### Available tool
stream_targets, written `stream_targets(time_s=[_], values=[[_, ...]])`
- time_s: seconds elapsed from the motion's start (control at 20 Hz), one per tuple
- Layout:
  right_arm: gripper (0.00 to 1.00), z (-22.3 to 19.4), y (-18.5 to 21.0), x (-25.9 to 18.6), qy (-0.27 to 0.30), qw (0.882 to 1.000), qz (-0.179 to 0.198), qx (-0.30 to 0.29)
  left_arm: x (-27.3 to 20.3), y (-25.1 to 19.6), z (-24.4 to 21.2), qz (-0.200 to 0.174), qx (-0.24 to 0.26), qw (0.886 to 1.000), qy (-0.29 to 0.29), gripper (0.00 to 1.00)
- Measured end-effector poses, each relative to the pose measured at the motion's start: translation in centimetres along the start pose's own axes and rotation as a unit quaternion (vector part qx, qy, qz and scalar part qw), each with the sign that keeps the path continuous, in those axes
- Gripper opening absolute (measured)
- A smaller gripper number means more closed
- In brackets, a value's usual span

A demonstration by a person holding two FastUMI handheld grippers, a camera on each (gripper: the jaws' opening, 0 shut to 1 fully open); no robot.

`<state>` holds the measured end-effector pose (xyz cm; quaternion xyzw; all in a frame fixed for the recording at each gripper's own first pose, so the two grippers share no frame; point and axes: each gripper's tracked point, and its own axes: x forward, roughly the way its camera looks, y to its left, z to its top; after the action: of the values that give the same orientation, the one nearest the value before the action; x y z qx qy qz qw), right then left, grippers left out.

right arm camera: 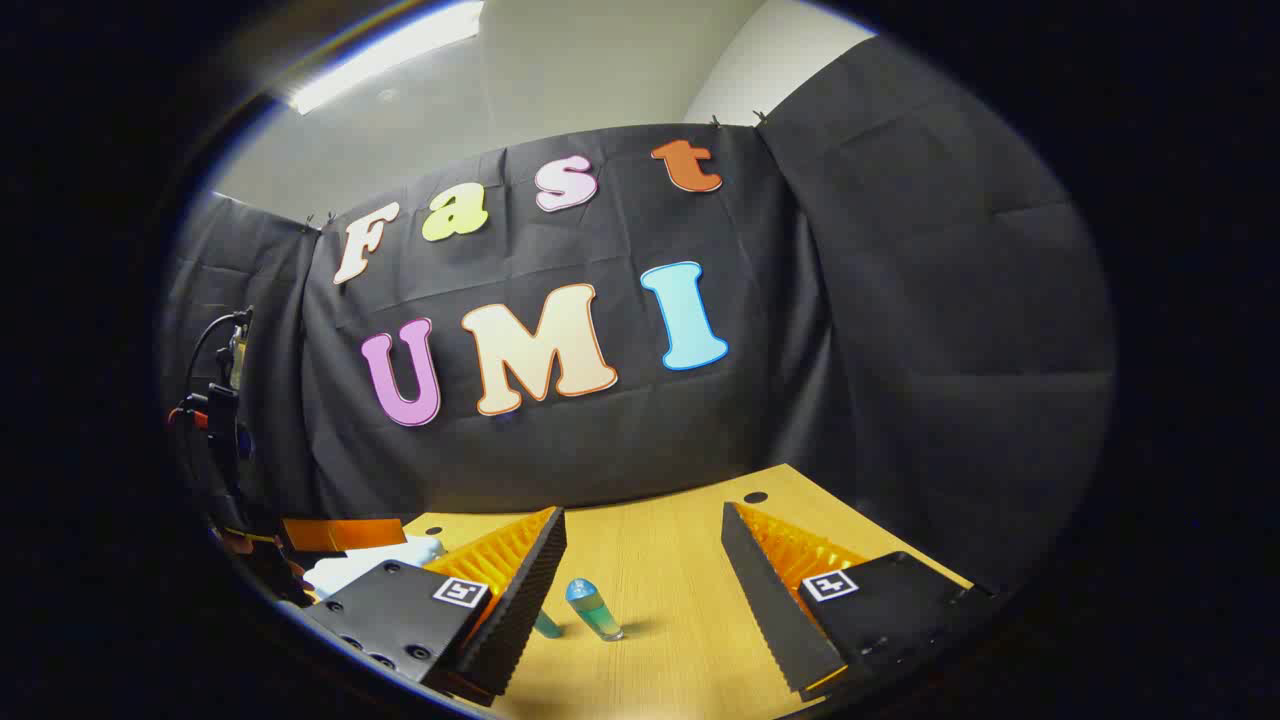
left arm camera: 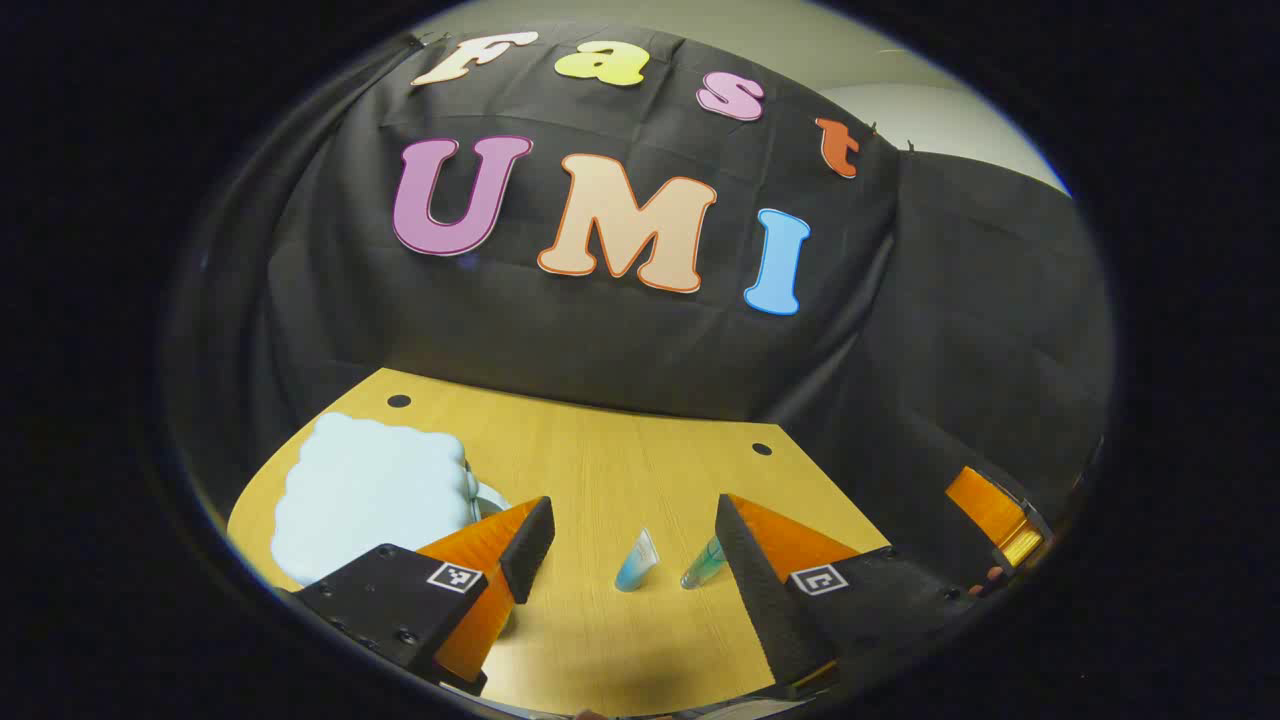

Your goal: First open the suitcase, pack the skin care products into it, and then close the suitcase.

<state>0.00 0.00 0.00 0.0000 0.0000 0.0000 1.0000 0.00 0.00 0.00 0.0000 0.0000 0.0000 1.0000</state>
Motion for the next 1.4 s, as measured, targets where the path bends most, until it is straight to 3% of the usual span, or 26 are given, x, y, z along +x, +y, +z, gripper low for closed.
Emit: stream_targets(time_s=[0.05,0.35,1.2,1.4], values=[[0.98,0.0,0.0,0.1,0.000,1.000,0.001,-0.002,0.0,-0.1,-0.2,0.000,0.000,1.000,0.002,0.95],[0.98,-0.2,0.2,0.1,0.007,1.000,0.006,-0.008,-0.1,1.0,-1.6,0.027,0.018,0.999,0.031,0.96],[0.98,-1.2,0.8,0.7,0.027,0.999,0.017,-0.021,0.3,2.5,-2.7,0.041,-0.011,0.996,0.074,0.95],[0.98,-1.9,1.3,1.1,0.036,0.999,0.026,-0.024,1.0,2.6,-2.4,0.027,-0.017,0.995,0.097,0.96]])
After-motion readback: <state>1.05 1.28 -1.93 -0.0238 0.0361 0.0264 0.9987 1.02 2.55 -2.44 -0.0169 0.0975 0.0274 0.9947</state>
